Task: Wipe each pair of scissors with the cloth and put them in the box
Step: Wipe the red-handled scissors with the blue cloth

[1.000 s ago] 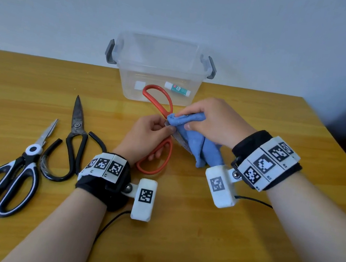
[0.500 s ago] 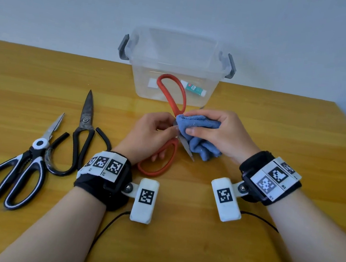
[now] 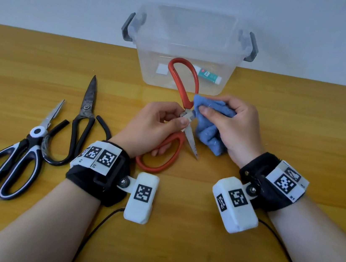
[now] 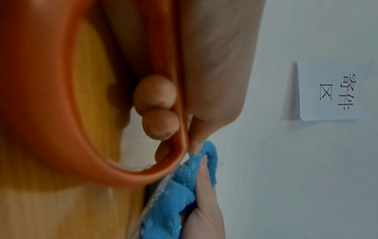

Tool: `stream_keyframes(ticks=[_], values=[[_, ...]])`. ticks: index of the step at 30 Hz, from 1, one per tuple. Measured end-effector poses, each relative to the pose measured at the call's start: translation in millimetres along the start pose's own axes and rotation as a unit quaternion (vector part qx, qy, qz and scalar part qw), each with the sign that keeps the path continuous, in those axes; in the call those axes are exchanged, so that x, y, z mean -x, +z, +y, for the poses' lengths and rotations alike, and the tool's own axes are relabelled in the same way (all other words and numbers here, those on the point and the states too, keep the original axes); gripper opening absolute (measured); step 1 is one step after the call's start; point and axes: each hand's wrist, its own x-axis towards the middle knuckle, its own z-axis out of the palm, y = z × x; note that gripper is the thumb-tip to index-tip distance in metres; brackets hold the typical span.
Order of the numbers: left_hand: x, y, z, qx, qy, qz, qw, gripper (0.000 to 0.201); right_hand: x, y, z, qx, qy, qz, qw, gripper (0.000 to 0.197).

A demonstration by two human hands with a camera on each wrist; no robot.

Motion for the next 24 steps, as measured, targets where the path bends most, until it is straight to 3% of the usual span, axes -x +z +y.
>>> stream_keyframes(ticks=[2,4,8,10,12,15,17,19,22,24], values=[[-0.4,0.9,0.3,0.001,-0.002,0.007,1.000,0.026,-3.2,-0.4,2.1,-0.030,0.010,0.040,0.999,0.008],[-1.5,1.3,0.8,0.005,-0.003,0.021,1.000,0.026,-3.3,-1.0,0.2,-0.060,0.026,0.034,0.997,0.009],[-3.2,0.5,-1.6,0.021,-0.009,0.029,0.999,0.029,0.6,-1.2,-1.8,0.021,-0.058,-0.078,0.995,0.022],[-2.8,-0.6,-2.1,0.027,-0.007,0.020,0.999,0.029,-0.4,-0.7,-1.0,0.041,-0.076,-0.096,0.992,0.023],[-2.8,-1.9,-2.2,0.031,-0.005,0.016,0.999,0.030,-0.9,1.3,-0.8,0.030,-0.058,-0.078,0.995,0.019],[-2.5,-2.1,-1.9,0.028,-0.001,0.012,1.000,0.032,-3.0,4.1,-2.6,-0.062,0.042,0.000,0.997,0.011],[-2.4,-0.9,-1.5,0.017,-0.002,0.017,1.000,0.033,-5.5,2.9,-2.0,-0.067,0.030,0.065,0.995,0.010],[-3.0,0.3,-1.6,0.012,-0.003,0.031,0.999,0.034,-6.9,1.4,-2.5,-0.084,0.007,0.088,0.993,0.012],[-4.0,1.5,-2.2,0.013,-0.008,0.049,0.999,0.033,-2.4,2.0,-4.6,-0.069,0.015,-0.004,0.998,0.016],[-4.2,1.7,-1.9,0.013,-0.014,0.046,0.999,0.030,0.4,3.3,-3.4,0.014,-0.059,-0.078,0.995,0.020]])
